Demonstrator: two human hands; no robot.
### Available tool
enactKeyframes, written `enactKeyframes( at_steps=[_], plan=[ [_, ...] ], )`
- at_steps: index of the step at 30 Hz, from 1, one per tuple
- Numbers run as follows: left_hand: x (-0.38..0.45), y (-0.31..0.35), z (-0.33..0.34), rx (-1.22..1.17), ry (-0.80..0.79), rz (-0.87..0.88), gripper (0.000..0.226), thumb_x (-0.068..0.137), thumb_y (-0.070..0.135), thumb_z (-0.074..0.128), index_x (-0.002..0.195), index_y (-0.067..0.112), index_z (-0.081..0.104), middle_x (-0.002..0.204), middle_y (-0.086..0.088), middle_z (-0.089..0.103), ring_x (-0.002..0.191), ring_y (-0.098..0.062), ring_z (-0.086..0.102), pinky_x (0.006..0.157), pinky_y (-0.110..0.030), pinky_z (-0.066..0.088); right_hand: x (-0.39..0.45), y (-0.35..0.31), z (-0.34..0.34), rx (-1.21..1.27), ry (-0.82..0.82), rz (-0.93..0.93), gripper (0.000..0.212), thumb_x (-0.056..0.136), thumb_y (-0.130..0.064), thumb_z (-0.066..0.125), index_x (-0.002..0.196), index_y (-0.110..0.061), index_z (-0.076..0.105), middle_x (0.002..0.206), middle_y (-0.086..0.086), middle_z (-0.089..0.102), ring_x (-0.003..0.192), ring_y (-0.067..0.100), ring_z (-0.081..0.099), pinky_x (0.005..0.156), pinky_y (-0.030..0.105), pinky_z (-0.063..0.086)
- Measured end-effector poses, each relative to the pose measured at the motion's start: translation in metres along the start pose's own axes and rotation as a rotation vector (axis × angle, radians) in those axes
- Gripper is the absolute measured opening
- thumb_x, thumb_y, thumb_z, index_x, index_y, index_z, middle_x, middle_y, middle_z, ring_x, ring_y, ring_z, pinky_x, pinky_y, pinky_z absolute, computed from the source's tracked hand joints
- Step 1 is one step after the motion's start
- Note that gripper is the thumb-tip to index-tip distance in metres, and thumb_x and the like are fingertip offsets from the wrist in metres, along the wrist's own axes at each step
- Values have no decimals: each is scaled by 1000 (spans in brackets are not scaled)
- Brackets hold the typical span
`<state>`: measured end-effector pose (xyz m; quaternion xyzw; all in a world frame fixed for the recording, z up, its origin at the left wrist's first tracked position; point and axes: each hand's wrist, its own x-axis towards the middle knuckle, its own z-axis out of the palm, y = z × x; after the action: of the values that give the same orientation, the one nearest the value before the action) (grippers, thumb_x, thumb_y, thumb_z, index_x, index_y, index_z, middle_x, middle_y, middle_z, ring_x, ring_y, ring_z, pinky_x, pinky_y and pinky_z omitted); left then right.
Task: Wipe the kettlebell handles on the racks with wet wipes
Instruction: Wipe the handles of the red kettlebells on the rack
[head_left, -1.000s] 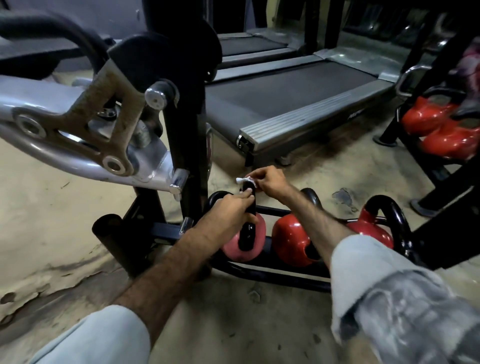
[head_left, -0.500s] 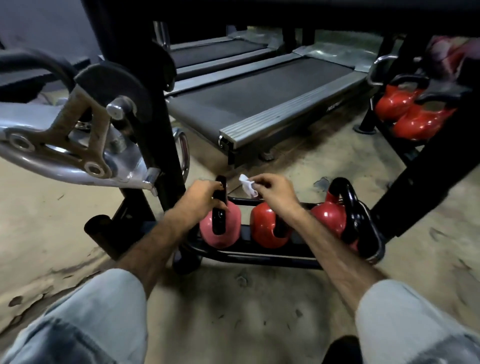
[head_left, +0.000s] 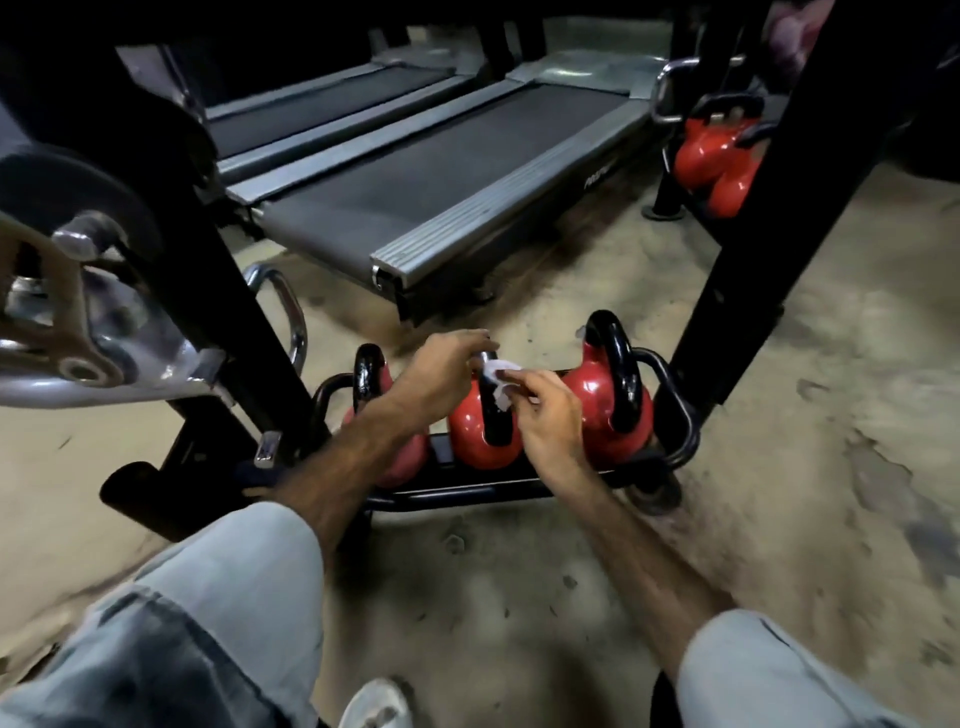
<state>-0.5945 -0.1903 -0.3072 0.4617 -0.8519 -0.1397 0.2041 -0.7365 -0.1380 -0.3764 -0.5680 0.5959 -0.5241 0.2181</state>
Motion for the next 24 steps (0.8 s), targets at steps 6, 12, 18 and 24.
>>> enactKeyframes(
  at_steps=[6, 12, 18, 24],
  plan=[
    [14, -7, 28, 63, -157, -26, 31, 91, 2, 55, 120, -1, 63, 140, -19, 49, 130, -29, 47, 107, -30, 35, -39, 36, 15, 73, 142, 30, 38, 76, 17, 61, 102, -7, 75, 100, 0, 71, 96, 4, 65, 88, 15, 49],
    [21, -13, 32, 73, -155, -109, 48, 80, 11, 73, 126, 7, 61, 139, -11, 54, 130, -25, 48, 107, -35, 40, -33, 37, 25, 274, 235, 355, 19, 86, -9, 70, 103, -15, 77, 88, -16, 72, 80, -9, 64, 75, 7, 47],
    [23, -18, 34, 63, -137, -126, 50, 76, 13, 77, 125, 11, 63, 139, -7, 54, 131, -21, 48, 110, -31, 37, -10, 55, 25, 220, 42, 500, 17, 87, -21, 71, 103, -19, 76, 99, -5, 75, 96, 11, 69, 91, 32, 54],
    [21, -22, 34, 5, -98, -117, 49, 76, 13, 77, 124, 14, 64, 137, -4, 55, 128, -19, 51, 109, -30, 38, -35, 52, 29, 284, 177, 497, 15, 85, -15, 73, 99, -21, 77, 84, -14, 72, 78, -8, 66, 80, 19, 54]
  ],
)
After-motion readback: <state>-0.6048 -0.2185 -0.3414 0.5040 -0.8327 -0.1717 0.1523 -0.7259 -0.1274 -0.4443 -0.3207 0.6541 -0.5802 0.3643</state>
